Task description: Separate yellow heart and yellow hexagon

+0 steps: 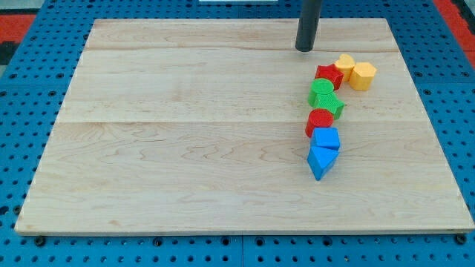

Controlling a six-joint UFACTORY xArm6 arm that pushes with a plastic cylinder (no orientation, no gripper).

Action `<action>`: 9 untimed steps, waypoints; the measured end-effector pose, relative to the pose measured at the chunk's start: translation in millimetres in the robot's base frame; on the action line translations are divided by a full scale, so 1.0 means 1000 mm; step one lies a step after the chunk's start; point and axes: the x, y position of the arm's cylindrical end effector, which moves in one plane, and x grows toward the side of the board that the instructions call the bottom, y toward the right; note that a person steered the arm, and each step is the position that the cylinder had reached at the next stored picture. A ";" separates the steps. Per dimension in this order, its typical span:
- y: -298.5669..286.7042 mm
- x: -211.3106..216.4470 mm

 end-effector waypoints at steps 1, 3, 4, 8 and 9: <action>-0.013 0.000; 0.059 0.011; 0.075 0.042; 0.090 0.073; 0.060 0.104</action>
